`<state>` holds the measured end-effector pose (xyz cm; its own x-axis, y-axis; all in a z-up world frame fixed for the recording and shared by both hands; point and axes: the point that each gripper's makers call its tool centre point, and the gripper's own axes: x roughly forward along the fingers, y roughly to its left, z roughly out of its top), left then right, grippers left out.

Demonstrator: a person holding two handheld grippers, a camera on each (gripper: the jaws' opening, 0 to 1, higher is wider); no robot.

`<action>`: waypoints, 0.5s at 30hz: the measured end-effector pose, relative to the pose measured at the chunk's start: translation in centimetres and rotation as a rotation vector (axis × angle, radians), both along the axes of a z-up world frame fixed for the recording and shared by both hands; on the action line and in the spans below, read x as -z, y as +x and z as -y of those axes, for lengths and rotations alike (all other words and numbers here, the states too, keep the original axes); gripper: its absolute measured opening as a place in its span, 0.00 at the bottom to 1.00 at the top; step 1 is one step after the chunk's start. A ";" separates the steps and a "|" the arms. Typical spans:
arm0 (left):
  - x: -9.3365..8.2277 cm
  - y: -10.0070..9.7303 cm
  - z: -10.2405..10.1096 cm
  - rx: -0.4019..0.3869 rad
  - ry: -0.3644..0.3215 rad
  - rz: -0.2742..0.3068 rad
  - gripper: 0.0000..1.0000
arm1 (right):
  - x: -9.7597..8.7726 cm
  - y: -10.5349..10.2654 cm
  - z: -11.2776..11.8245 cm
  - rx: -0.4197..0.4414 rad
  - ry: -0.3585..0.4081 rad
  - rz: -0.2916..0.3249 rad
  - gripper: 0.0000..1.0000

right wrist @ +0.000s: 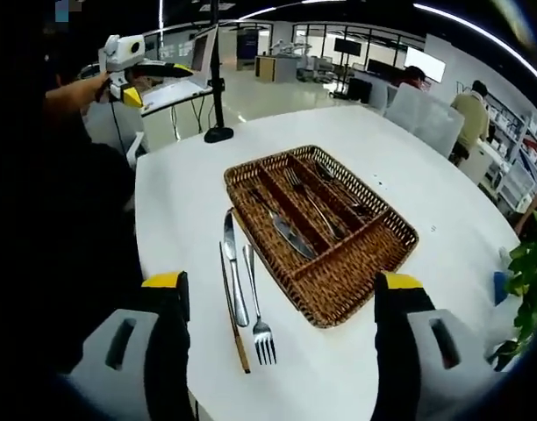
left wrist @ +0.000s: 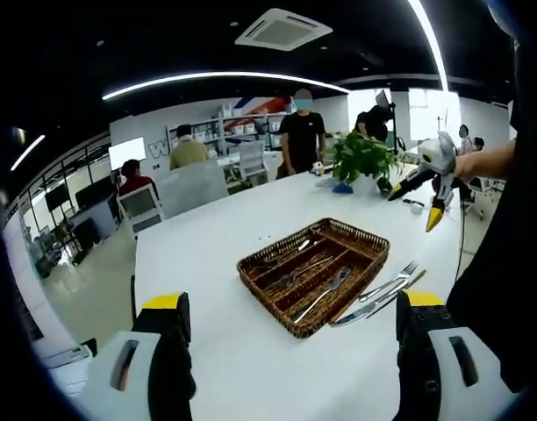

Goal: Arrange the knives, forks, and spoons in their matching storage slots by inserting each utensil handle-first until every utensil is classified and aligned in the correct compartment

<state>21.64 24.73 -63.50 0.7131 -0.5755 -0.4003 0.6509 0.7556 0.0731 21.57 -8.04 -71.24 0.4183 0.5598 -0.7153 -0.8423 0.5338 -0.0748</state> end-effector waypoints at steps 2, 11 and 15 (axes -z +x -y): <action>0.0 0.0 0.0 -0.004 0.001 0.004 0.99 | 0.5 -0.2 -0.4 -0.010 0.011 -0.022 0.84; -1.0 -0.3 0.0 -0.028 0.015 0.034 0.99 | 3.2 -0.3 -1.2 -0.048 0.011 -0.077 0.76; -1.3 -0.5 0.1 -0.042 0.015 0.033 0.99 | 4.4 0.0 -1.4 -0.052 0.012 -0.092 0.73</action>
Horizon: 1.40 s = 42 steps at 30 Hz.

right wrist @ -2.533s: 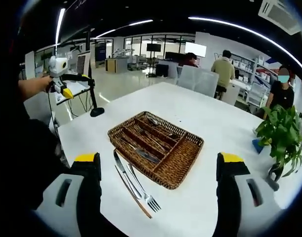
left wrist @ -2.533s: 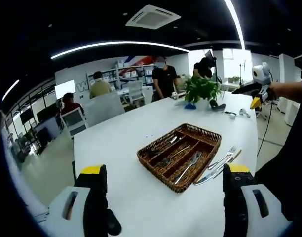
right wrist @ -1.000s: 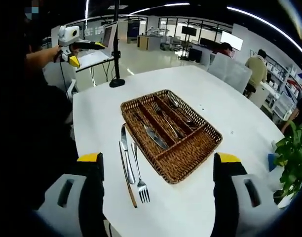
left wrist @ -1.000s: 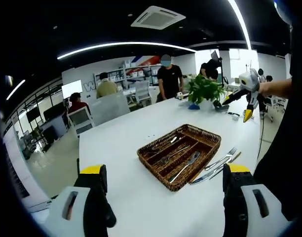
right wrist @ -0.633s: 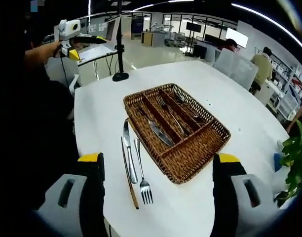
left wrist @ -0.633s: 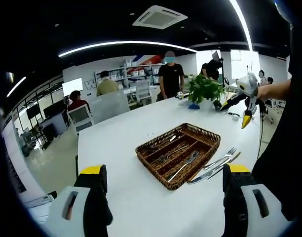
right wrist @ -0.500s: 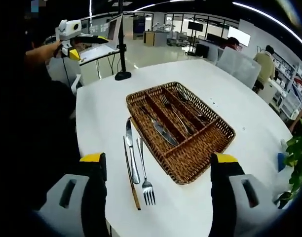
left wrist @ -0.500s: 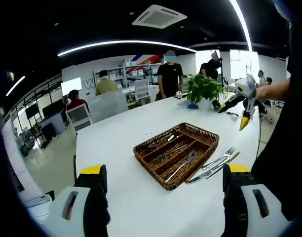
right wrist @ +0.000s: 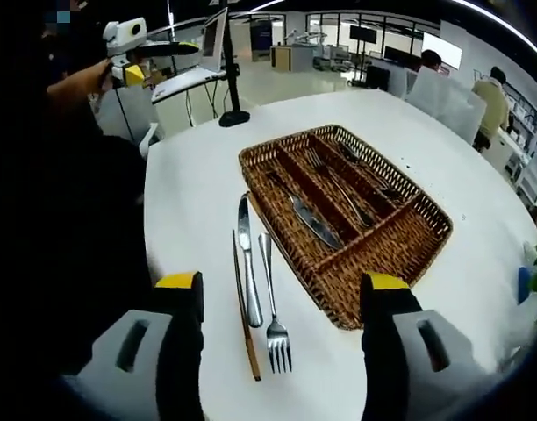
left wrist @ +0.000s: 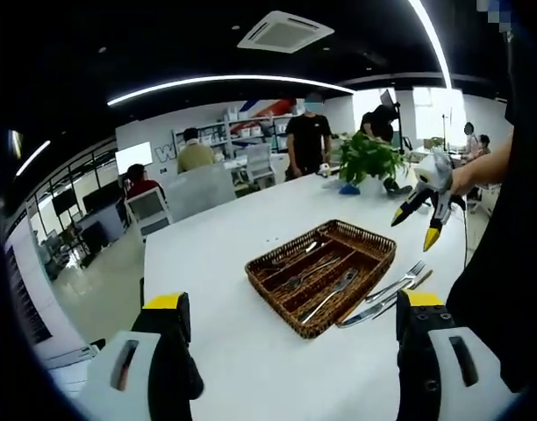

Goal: Arrange the knives, forks, and spoons in their matching storage slots by inserting each utensil handle-first until every utensil is classified and aligned in the correct compartment

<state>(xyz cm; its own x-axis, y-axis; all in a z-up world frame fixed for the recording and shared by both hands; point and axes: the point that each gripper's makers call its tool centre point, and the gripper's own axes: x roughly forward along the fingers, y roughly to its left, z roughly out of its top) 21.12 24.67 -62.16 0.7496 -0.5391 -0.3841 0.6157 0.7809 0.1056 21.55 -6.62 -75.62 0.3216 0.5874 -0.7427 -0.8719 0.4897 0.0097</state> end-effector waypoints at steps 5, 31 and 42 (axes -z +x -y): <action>-0.7 0.0 -0.3 -0.035 0.008 0.037 0.99 | 1.1 0.5 -0.1 0.000 -0.018 0.005 0.72; 0.5 -0.8 -0.9 -0.046 -0.012 0.007 0.99 | 8.8 -0.8 0.4 -0.042 -0.118 -0.020 0.35; 0.9 -1.0 -1.7 -0.049 -0.017 0.010 0.99 | 10.9 -1.2 -0.1 -0.106 -0.194 0.011 0.22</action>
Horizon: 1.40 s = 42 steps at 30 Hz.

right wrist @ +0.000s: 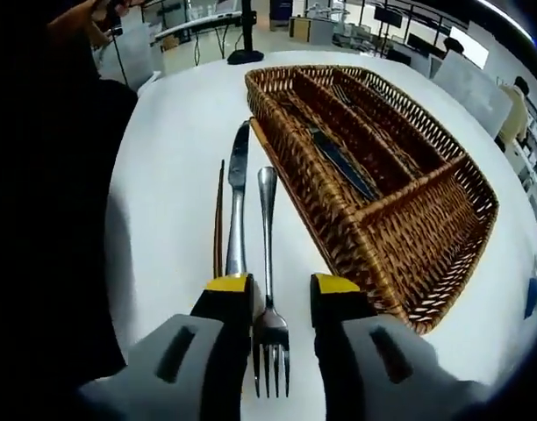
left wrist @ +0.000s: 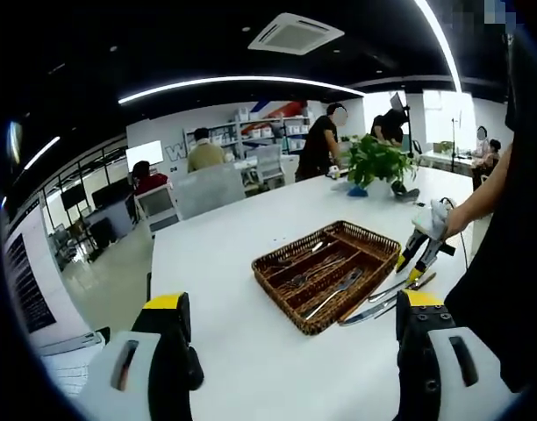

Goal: Arrange the knives, forks, and spoons in their matching storage slots by inserting each utensil handle-first until every utensil is classified and aligned in the correct compartment

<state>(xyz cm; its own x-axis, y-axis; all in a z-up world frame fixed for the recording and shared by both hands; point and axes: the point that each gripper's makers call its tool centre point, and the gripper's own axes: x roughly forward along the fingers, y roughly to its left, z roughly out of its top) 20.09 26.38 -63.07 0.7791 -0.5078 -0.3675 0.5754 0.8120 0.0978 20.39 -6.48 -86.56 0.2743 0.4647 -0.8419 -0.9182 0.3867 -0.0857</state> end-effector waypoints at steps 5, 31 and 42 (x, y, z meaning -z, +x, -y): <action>0.2 -0.1 -0.2 -0.003 0.002 -0.003 0.99 | 0.8 -0.7 -0.5 -0.066 -0.022 -0.018 0.15; -0.1 0.4 0.3 0.021 0.006 -0.009 0.98 | -1.5 -0.3 -0.3 -0.087 -0.041 -0.021 0.00; -0.4 1.1 0.8 0.044 0.008 -0.006 0.98 | -6.3 0.0 -1.3 -0.144 -0.028 0.070 0.00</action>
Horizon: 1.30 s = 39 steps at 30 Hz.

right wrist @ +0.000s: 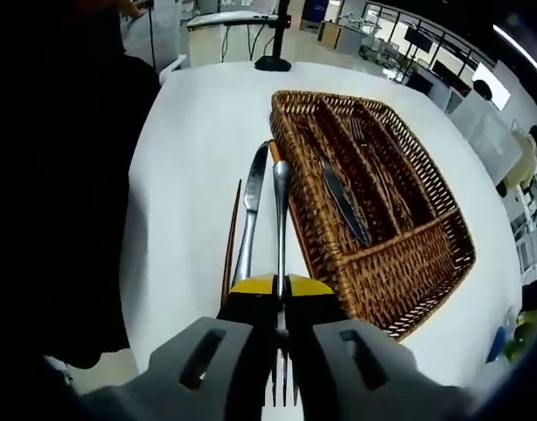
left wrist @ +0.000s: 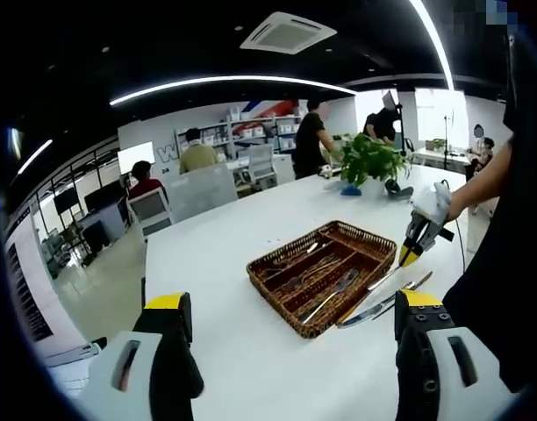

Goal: Arrange the knives, forks, and spoons in their matching storage slots by inserting each utensil handle-first until every utensil is classified and aligned in the correct compartment

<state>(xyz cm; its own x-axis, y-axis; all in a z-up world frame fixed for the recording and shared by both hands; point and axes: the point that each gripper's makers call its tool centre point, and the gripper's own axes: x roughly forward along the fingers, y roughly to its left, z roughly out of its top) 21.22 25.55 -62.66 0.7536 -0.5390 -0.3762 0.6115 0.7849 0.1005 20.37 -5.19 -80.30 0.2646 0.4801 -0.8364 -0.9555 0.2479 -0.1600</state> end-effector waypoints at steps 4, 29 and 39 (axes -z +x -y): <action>-0.2 0.1 0.1 0.007 0.001 0.001 0.98 | -2.1 -0.2 -0.5 -0.052 -0.008 0.017 0.00; -0.3 0.6 0.4 0.028 -0.002 -0.013 0.98 | -18.7 0.3 -4.2 -0.172 0.072 0.129 0.00; -0.3 0.7 0.9 0.036 -0.011 -0.013 0.98 | -18.9 0.7 -4.0 -0.174 0.046 0.149 0.00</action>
<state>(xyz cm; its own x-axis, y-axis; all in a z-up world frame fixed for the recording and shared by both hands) 21.94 24.67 -62.32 0.7288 -0.5694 -0.3803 0.6403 0.7635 0.0838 21.03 -1.17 -61.37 0.2928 0.5661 -0.7706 -0.9513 0.0913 -0.2945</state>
